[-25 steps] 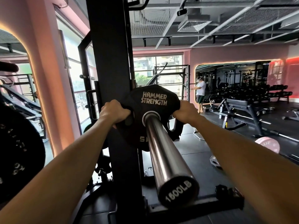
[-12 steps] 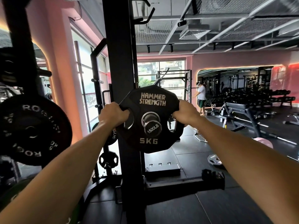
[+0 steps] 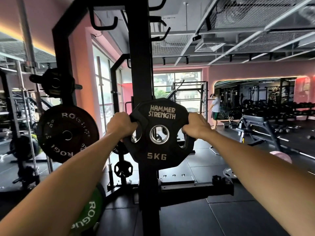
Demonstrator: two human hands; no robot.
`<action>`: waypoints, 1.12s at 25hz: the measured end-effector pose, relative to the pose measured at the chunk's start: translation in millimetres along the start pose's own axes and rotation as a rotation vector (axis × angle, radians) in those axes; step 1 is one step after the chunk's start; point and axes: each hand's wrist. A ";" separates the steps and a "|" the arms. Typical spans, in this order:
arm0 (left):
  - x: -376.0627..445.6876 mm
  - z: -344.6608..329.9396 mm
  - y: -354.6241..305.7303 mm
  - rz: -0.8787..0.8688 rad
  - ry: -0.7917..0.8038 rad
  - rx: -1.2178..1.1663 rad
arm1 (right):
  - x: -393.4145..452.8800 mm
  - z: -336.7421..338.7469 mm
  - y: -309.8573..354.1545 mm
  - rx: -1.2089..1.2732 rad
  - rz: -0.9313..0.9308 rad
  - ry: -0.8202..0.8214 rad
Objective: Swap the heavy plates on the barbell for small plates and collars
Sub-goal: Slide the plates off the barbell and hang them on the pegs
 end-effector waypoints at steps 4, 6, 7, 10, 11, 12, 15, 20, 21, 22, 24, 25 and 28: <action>-24.4 36.2 38.9 0.034 -0.013 -0.007 | -16.6 -4.6 51.1 -0.001 0.061 0.007; -34.5 54.4 64.3 0.045 -0.026 -0.008 | -19.2 -12.0 81.5 -0.006 0.075 -0.004; -38.7 64.3 81.0 0.050 -0.038 -0.005 | -20.6 -18.6 99.0 -0.004 0.083 -0.011; -48.1 95.8 141.8 0.058 -0.068 -0.003 | -25.5 -44.0 158.4 -0.016 0.150 -0.030; -50.8 106.0 164.5 0.056 -0.075 0.006 | -26.8 -55.2 178.9 -0.010 0.165 -0.028; -53.6 115.8 185.1 0.054 -0.086 0.019 | -29.4 -65.0 198.5 0.000 0.176 -0.034; -60.5 148.0 251.9 0.026 -0.118 0.055 | -31.9 -99.8 261.9 0.025 0.191 -0.034; -57.1 190.7 348.3 0.024 -0.136 0.078 | -23.2 -150.6 354.2 0.062 0.239 -0.012; -54.5 195.3 361.5 0.036 -0.129 0.082 | -19.1 -158.3 365.3 0.063 0.249 -0.007; -50.5 199.5 376.1 0.047 -0.128 0.089 | -13.5 -166.7 376.9 0.054 0.260 -0.001; -37.9 204.7 406.5 0.064 -0.108 0.099 | 0.6 -184.5 401.4 0.027 0.260 0.010; -32.2 205.4 419.6 0.078 -0.088 0.092 | 7.4 -192.8 412.3 0.014 0.255 0.012; -6.6 203.5 454.9 0.106 -0.081 0.060 | 37.0 -218.1 435.0 0.008 0.259 0.015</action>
Point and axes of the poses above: each hand's wrist, its own x-axis towards the middle knuckle, its own z-axis out of the back of the hand, y = z × x, and after that the axes turned 15 degrees about y, right-handed
